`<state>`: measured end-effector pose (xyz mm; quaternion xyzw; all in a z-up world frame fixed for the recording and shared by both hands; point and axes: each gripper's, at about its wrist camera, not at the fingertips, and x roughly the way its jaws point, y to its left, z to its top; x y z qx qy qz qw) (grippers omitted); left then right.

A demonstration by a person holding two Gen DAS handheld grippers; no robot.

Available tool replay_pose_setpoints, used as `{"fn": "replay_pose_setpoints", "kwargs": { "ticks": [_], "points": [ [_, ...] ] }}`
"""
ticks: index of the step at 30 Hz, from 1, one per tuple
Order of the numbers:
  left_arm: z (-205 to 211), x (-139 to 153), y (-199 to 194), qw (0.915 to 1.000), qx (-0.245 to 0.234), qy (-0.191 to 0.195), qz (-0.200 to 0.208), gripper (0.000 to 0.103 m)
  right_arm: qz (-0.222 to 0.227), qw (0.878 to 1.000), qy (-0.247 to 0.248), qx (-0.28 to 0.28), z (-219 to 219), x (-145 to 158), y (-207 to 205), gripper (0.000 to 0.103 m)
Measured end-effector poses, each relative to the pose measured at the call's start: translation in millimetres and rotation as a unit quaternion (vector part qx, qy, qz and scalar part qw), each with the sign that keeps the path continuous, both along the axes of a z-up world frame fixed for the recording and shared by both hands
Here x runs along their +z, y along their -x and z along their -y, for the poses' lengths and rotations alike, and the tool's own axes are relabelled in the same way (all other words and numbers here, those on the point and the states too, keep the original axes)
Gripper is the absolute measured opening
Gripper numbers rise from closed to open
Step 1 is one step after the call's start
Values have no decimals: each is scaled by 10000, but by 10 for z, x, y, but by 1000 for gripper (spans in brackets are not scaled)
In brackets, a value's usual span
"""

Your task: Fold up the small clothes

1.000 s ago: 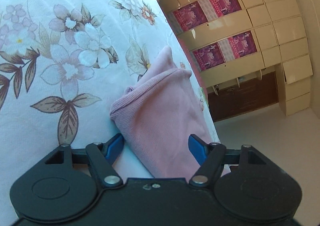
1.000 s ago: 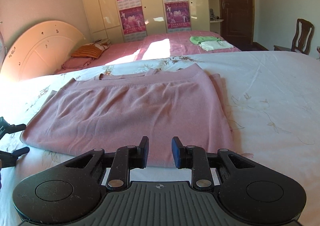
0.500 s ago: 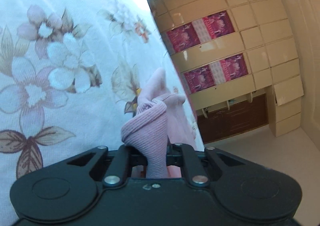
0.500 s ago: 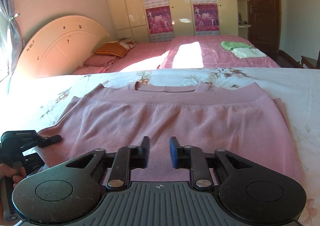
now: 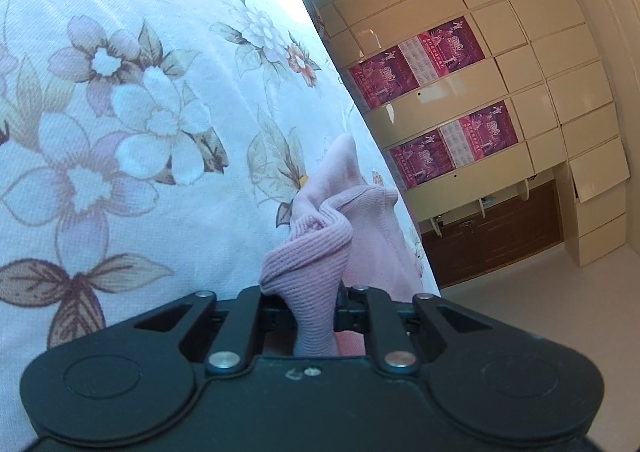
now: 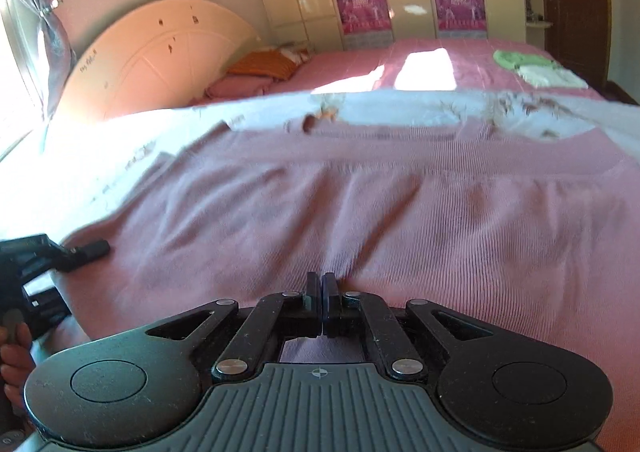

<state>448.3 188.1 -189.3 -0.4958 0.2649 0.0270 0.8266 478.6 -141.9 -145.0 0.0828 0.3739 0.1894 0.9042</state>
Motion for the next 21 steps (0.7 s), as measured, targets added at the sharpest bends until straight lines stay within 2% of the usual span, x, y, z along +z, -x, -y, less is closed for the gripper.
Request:
{"fn": "replay_pose_setpoints", "kwargs": {
  "ticks": [1, 4, 7, 10, 13, 16, 19, 21],
  "points": [
    [25, 66, -8, 9999, -32, -95, -1, 10, -42, 10000, -57, 25, 32, 18, -9, 0],
    [234, 403, -32, 9975, -364, -399, 446, 10, 61, 9989, -436, -183, 249, 146, 53, 0],
    [659, 773, -144, 9903, -910, -682, 801, 10, 206, 9942, -812, -681, 674, 258, 179, 0],
    [1208, 1077, -267, 9785, -1439, -980, 1104, 10, 354, 9838, -1110, -1364, 1254, 401, 337, 0],
    [1974, 1222, -364, 9594, -2125, -1340, 1282, 10, 424, 9736, -1247, -1864, 1782, 507, 495, 0],
    [2722, 1126, -427, 9354, -2800, -1791, 1210, 10, 410, 9644, -1349, -2237, 2298, 610, 679, 0],
    [3352, 754, -491, 9215, -3391, -1709, 815, 11, 426, 9592, -1379, -2431, 2643, 644, 845, 0],
    [3692, 484, -535, 9082, -3818, -1687, 301, 22, 446, 9562, -1473, -2491, 2792, 649, 932, 0]
  ]
}}
